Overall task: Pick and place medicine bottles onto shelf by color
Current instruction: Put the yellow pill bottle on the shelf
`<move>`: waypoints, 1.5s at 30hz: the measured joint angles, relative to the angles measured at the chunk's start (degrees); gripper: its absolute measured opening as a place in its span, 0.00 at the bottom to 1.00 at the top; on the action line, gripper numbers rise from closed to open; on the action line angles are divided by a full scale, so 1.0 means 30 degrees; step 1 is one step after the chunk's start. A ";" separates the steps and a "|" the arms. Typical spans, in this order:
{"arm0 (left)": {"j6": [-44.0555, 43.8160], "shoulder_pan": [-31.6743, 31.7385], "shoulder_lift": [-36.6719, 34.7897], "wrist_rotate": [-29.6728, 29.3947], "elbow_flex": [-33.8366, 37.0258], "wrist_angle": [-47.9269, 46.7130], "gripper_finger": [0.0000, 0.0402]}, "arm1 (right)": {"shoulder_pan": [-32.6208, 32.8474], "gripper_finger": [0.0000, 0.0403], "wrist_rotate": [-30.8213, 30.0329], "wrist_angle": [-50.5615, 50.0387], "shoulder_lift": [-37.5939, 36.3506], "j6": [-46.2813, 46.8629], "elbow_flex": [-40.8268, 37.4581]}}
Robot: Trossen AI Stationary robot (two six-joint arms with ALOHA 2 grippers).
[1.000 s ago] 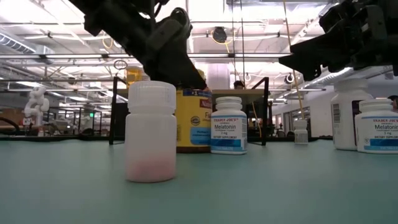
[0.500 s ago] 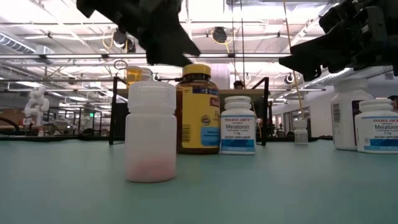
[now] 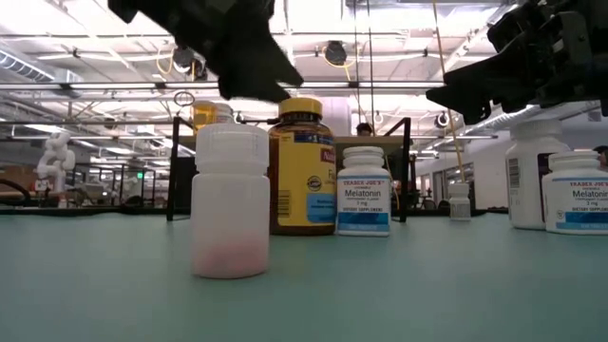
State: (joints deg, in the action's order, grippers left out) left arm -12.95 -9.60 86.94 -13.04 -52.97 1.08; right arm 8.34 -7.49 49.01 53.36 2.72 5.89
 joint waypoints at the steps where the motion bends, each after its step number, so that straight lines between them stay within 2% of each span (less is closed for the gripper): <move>1: -0.0057 -0.0108 0.0277 -0.0042 -0.0011 0.0474 0.73 | 0.0000 0.56 0.0000 -0.0021 0.0007 0.0000 0.0000; 6: -0.0600 -0.0270 0.0959 -0.0161 -0.0036 0.1123 0.88 | 0.0000 0.56 0.0002 -0.0149 0.0007 0.0058 0.0000; 11: -0.0894 -0.0258 0.1261 -0.0571 -0.0073 0.1229 0.89 | 0.0000 0.56 0.0000 -0.0138 0.0007 0.0058 0.0000; 15: -0.1096 -0.0258 0.1283 -0.0886 -0.0033 0.1045 0.82 | 0.0000 0.56 0.0000 -0.0186 0.0007 0.0058 0.0003; 22: -0.1223 -0.0348 0.1266 -0.0807 -0.0044 0.1082 0.61 | 0.0000 0.56 0.0000 -0.0184 0.0007 0.0066 0.0000; 26: -0.0852 -0.0588 0.1266 -0.0815 -0.0044 0.1139 0.56 | 0.0000 0.56 0.0000 -0.0173 0.0006 0.0066 0.0000; 38: -0.0436 -0.0797 0.1273 -0.0836 -0.0044 0.1136 0.74 | 0.0000 0.56 0.0000 -0.0160 0.0002 0.0073 0.0000; 45: -0.0745 -0.0797 0.1273 -0.1170 -0.0044 0.1150 0.75 | 0.0000 0.56 0.0000 -0.0160 0.0000 0.0073 0.0000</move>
State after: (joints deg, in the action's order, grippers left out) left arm -15.19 -11.99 90.76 -16.55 -53.10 4.54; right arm 8.34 -7.49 48.53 53.36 2.94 5.89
